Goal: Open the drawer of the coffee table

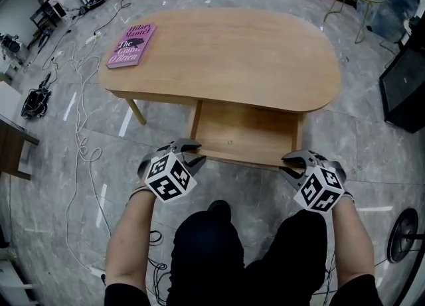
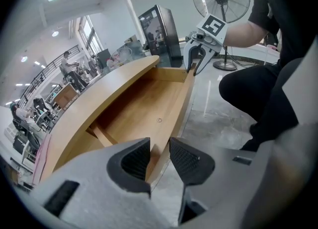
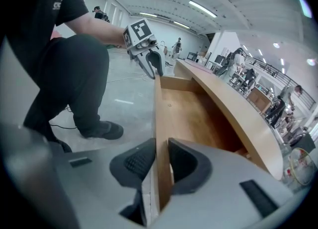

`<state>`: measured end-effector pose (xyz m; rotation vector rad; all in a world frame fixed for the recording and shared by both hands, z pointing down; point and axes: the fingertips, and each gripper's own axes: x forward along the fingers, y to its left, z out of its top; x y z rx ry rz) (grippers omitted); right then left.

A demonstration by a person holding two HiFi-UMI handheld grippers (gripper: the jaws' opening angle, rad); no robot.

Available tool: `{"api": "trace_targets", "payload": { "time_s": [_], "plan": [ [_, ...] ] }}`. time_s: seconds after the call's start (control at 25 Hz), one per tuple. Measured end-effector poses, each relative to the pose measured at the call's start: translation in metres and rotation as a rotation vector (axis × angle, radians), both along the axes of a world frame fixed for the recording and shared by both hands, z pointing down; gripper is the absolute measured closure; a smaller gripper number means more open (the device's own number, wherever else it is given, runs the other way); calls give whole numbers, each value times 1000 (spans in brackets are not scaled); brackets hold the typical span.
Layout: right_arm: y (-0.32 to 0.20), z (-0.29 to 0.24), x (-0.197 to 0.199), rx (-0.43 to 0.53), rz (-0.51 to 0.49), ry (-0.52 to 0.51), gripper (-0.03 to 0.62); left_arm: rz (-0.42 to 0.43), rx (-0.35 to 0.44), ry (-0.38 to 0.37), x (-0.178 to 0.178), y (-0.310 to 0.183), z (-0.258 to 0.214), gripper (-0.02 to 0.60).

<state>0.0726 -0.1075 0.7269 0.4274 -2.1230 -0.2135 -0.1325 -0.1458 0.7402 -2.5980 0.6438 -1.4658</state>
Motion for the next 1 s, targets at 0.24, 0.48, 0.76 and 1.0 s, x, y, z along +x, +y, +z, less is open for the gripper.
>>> {"api": "trace_targets", "payload": {
  "time_s": [0.24, 0.48, 0.76, 1.0],
  "plan": [
    [12, 5, -6, -18, -19, -14, 514, 16, -17, -17, -5, 6, 4, 451],
    [13, 5, -6, -27, -16, -21, 514, 18, -28, -13, -5, 9, 4, 453],
    [13, 5, -2, -20, -6, -7, 511, 27, -45, 0, -2, 16, 6, 457],
    [20, 8, -7, -32, -12, -3, 514, 37, -42, -37, -5, 18, 9, 456]
  ]
}}
